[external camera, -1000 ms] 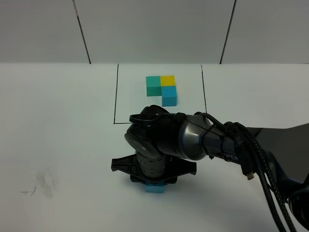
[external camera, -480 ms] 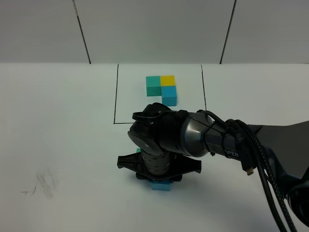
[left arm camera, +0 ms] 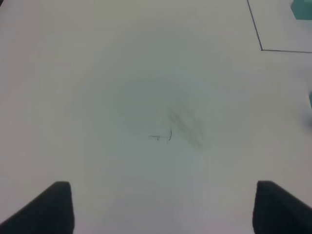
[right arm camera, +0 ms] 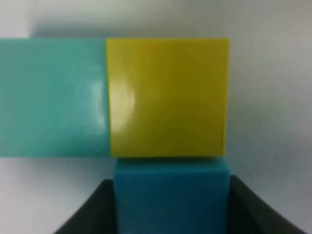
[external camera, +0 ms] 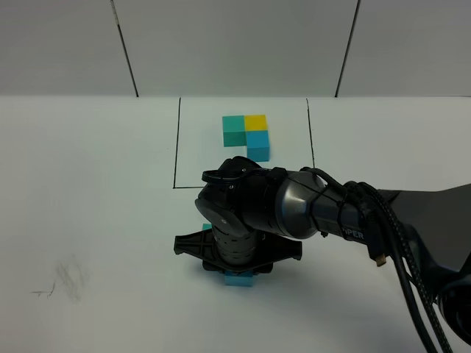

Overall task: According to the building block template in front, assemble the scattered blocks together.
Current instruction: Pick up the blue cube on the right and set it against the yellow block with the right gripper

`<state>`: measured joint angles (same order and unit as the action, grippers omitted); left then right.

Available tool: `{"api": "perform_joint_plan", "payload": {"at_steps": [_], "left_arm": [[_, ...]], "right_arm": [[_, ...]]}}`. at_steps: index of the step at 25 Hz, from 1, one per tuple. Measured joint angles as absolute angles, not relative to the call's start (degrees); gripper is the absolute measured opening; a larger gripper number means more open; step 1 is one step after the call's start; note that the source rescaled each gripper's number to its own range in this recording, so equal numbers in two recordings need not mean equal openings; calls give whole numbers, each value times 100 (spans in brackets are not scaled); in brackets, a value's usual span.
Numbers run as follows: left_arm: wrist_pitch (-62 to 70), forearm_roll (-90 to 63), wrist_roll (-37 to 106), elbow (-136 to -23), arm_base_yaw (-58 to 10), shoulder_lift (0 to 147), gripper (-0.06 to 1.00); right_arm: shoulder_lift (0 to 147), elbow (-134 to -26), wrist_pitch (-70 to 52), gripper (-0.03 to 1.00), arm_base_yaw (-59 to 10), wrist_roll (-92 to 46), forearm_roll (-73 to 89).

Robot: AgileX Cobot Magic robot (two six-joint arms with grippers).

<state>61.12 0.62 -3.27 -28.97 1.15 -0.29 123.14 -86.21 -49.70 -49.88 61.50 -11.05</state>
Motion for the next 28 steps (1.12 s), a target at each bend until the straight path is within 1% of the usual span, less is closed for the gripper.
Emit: {"api": "perform_joint_plan", "payload": {"at_steps": [10, 25, 26, 27, 28], "left_arm": [[6112, 62, -327, -2897, 115, -29, 63], [6112, 62, -327, -2897, 115, -29, 63], [6112, 62, -332, -2897, 115, -29, 63], [6112, 62, -332, -2897, 115, -29, 63], [6112, 62, -332, -2897, 115, -29, 63]], "right_arm": [[12349, -8644, -4918, 21, -4988, 5788, -1120], [12445, -8698, -4935, 21, -4971, 5645, -1005], [12451, -8698, -4929, 22, -4971, 5641, -1005], [12462, -8698, -4898, 26, -4971, 5624, -984], [12509, -8684, -4840, 32, -4971, 5597, -938]]}}
